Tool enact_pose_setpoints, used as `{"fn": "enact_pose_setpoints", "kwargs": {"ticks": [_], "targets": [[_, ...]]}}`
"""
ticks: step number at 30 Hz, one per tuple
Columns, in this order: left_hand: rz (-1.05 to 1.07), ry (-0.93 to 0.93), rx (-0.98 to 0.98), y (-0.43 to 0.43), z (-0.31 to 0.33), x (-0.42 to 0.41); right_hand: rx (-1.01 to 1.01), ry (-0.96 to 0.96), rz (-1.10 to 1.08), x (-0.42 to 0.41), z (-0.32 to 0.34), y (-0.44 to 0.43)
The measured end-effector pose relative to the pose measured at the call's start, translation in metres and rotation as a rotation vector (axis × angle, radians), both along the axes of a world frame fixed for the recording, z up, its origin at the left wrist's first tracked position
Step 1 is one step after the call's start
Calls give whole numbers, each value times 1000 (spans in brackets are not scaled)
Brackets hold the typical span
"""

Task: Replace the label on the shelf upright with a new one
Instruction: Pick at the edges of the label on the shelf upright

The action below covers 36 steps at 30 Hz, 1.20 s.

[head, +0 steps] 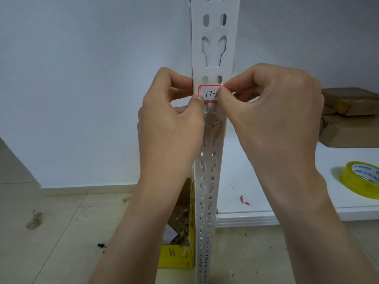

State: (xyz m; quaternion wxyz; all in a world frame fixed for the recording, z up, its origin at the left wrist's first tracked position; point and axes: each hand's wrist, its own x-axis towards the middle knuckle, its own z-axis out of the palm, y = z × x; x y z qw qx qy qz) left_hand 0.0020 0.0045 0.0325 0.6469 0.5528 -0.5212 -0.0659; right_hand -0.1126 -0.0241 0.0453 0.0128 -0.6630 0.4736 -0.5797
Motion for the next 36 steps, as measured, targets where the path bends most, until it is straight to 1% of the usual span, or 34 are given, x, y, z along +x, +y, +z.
{"fn": "enact_pose_setpoints", "kwargs": {"ticks": [3, 15, 21, 36], "targets": [[2, 0, -1, 0, 1, 0, -14, -4, -9, 1, 0, 1], [-4, 15, -13, 0, 0, -1, 58, 35, -30, 4, 2, 0], [-11, 9, -7, 0, 0, 0, 13, 12, -14, 0, 1, 1], [-6, 14, -10, 1, 0, -1, 5, 26, -25, 1, 0, 0]]}}
